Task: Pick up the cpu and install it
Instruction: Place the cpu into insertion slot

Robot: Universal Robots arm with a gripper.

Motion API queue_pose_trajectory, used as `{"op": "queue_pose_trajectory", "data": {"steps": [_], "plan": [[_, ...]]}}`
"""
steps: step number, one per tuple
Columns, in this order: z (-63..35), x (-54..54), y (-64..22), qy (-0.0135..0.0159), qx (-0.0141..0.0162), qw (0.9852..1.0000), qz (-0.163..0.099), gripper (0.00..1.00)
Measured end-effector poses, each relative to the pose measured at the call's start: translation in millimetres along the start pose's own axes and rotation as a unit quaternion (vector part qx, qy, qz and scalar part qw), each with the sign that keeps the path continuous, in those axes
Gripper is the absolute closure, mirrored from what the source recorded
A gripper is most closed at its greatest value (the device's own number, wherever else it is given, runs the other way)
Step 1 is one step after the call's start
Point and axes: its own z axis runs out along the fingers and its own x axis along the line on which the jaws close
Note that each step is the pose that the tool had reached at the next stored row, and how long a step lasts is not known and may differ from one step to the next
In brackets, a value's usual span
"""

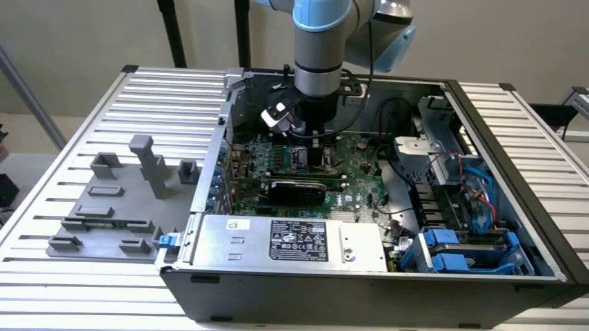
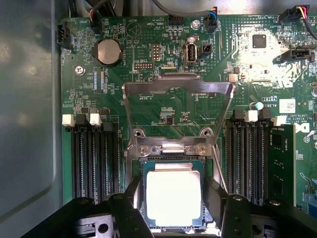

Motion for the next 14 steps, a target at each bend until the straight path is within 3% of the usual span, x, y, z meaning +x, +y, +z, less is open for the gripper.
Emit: {"op": "queue_pose_trajectory", "data": {"steps": [8, 14], "plan": [[-1.8, 0.1, 0.1, -0.0001, 0.0001, 1.0000, 0.002, 0.38], [-11.3, 0.0, 0.7, -0.0001, 0.0002, 1.0000, 0.002, 0.38]]}}
